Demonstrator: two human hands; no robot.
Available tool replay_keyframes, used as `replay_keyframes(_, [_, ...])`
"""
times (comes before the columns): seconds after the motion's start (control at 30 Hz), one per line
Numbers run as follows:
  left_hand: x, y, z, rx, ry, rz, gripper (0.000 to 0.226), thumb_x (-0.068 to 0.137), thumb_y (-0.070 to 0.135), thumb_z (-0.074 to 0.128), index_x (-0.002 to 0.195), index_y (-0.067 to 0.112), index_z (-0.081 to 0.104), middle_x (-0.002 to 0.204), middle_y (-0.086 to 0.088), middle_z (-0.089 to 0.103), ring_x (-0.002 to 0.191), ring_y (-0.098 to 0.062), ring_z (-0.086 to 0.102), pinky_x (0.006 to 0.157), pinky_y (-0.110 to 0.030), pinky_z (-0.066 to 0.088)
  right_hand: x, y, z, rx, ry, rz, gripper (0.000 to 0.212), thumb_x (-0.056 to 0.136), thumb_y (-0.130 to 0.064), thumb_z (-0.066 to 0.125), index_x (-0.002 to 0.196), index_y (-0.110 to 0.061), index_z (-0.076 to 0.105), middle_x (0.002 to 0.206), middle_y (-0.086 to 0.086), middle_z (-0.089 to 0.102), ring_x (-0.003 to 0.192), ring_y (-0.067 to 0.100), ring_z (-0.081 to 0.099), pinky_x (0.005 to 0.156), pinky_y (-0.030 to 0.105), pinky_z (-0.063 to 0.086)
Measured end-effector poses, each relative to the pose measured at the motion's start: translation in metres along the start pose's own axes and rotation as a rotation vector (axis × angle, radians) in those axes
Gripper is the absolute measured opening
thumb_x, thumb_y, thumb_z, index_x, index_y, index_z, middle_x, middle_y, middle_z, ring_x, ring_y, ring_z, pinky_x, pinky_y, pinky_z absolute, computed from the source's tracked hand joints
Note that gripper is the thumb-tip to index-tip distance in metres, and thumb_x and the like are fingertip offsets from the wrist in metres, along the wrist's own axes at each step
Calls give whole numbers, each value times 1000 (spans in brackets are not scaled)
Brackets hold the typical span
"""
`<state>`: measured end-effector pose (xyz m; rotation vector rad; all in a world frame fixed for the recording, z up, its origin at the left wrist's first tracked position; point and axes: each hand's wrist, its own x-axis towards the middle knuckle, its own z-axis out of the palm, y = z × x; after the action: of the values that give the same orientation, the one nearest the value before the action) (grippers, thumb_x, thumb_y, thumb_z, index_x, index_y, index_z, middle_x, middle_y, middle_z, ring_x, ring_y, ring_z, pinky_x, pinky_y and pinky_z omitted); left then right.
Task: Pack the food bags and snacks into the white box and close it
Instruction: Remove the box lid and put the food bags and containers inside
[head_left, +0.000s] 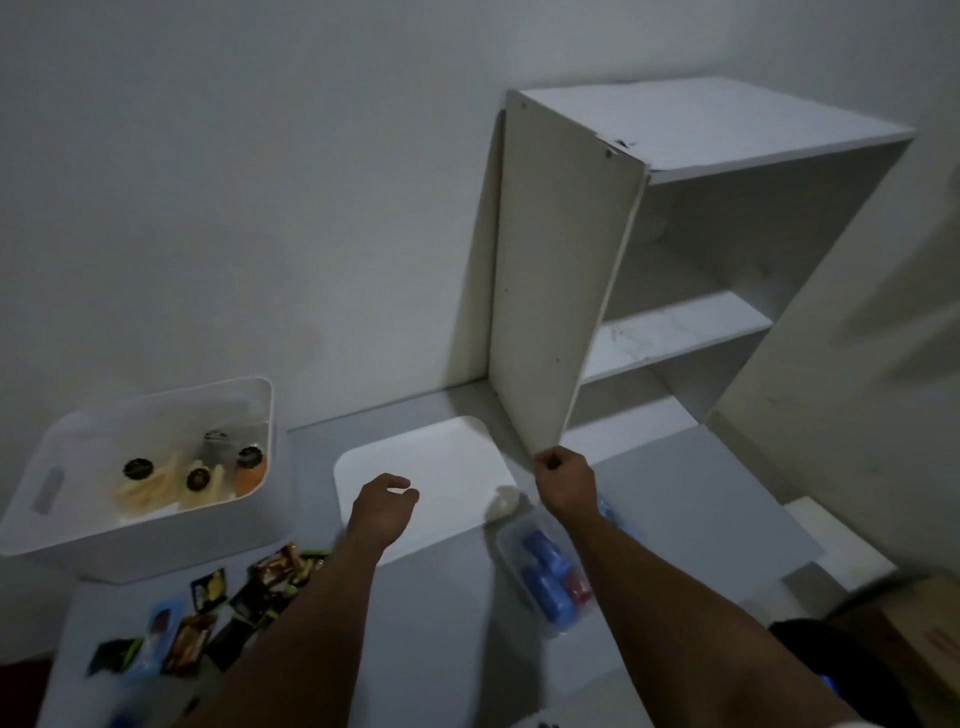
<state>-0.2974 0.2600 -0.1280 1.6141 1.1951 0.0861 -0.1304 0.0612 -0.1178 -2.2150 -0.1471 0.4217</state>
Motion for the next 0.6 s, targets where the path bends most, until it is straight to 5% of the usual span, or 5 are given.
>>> replay_keyframes(0.13, [-8, -23, 70, 28, -41, -105, 27, 68, 37, 69, 93, 27, 70, 84, -9, 71, 75, -33, 68, 81, -47, 59, 33, 55, -55, -61, 26, 86, 19, 92, -15, 58, 99, -13, 75, 108, 14, 75, 106, 35, 69, 89, 32, 52])
replay_keyframes(0.27, [-40, -36, 123, 85, -148, -185, 45, 83, 27, 67, 127, 18, 62, 120, -8, 68, 112, -29, 67, 95, -44, 57, 57, 104, -85, -196, -34, 183, 42, 93, -20, 61, 134, -12, 60, 134, 18, 62, 123, 37, 59, 101, 40, 48])
replay_keyframes(0.4, [-63, -56, 155, -24, -130, -279, 40, 91, 8, 69, 129, 4, 57, 105, -27, 70, 83, -28, 63, 61, -31, 47, 73, 135, -93, -397, -239, 282, 52, 98, -26, 53, 146, -8, 44, 147, 18, 47, 136, 38, 46, 112, 43, 38])
replay_keyframes(0.6, [-75, -58, 184, -70, -84, -285, 56, 75, 18, 74, 128, 10, 58, 96, -19, 73, 84, -32, 68, 73, -37, 49, 79, 164, -89, -332, -286, 265, 40, 89, -16, 62, 126, -1, 63, 129, 20, 65, 121, 37, 61, 100, 36, 48])
